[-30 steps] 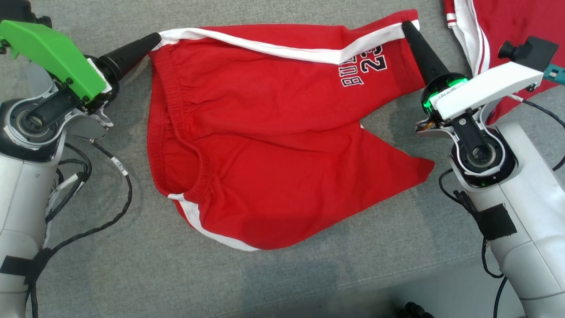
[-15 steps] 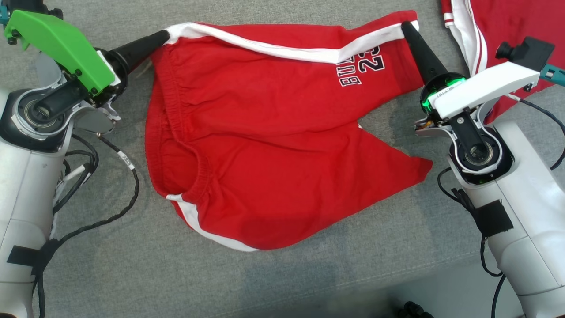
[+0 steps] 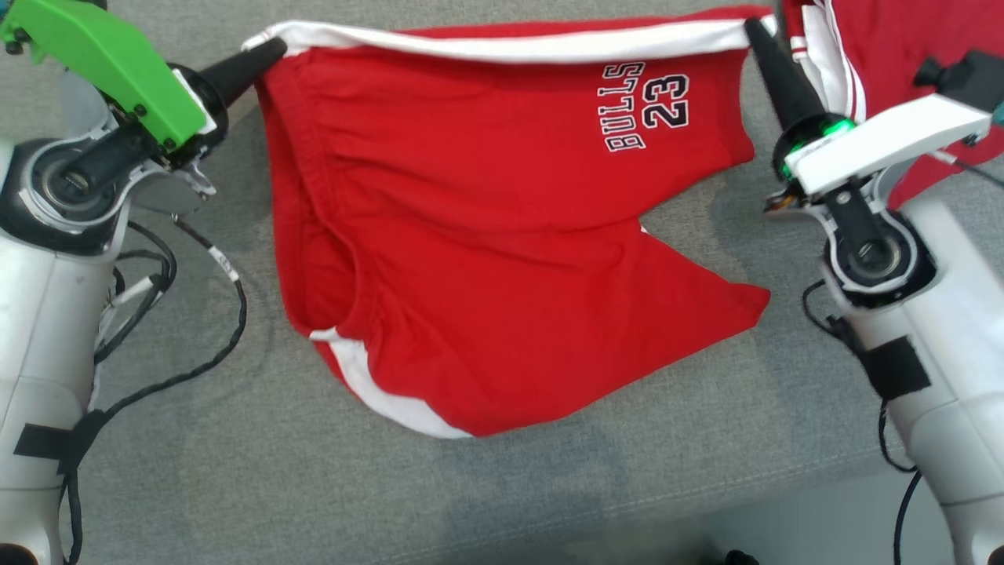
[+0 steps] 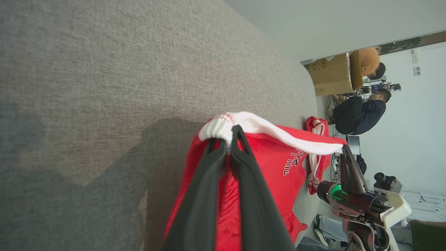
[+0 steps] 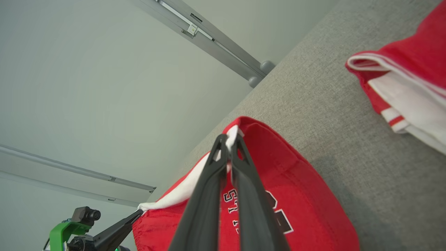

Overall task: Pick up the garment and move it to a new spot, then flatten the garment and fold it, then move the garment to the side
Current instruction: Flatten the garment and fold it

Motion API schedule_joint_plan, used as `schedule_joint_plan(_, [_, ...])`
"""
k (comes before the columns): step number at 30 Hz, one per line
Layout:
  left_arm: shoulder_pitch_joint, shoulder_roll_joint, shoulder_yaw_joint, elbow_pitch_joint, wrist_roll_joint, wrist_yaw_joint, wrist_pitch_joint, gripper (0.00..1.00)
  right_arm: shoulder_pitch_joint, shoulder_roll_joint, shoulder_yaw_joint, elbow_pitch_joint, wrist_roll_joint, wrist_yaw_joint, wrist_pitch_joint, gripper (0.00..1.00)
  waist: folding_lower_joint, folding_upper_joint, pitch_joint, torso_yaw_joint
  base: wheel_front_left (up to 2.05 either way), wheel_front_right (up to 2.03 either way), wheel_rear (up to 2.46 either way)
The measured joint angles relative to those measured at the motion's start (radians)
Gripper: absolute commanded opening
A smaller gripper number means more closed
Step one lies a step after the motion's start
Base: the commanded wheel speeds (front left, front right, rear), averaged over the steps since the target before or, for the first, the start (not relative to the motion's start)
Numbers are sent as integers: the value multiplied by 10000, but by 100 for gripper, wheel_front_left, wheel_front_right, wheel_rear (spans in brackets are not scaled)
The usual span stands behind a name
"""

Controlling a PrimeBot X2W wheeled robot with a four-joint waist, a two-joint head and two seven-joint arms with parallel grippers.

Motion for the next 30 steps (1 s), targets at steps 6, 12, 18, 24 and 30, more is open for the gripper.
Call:
schedule_joint_plan(6, [-311,-190,412,-495,-98,-585,-244,0,-704,-550,-395,-247,-186,205,-188,0,0,0,-497,179,0,0,0])
schedule_joint_plan(12, [-490,-190,616,-1749,-397,-1283,-288,0,-718,-1145,-970,-1166,-115,408,-353,0,0,0,-1178,402,0,0,0])
schedule_joint_plan(18, [37,56,566,-3555,-715,-1801,-98,0,655,-2088,-1496,-2370,31,522,-453,0,0,0,-1931,665,0,0,0])
schedule_joint_plan(24, [1598,500,800,-5310,-897,-1858,-117,0,2262,-2633,-2222,-4178,332,527,-736,0,0,0,-2717,928,0,0,0])
schedule_joint_plan(30, [2603,920,1114,-7885,-1779,-754,79,0,3233,-3126,-3452,-6786,1223,132,-784,0,-1,0,-3531,1145,0,0,0])
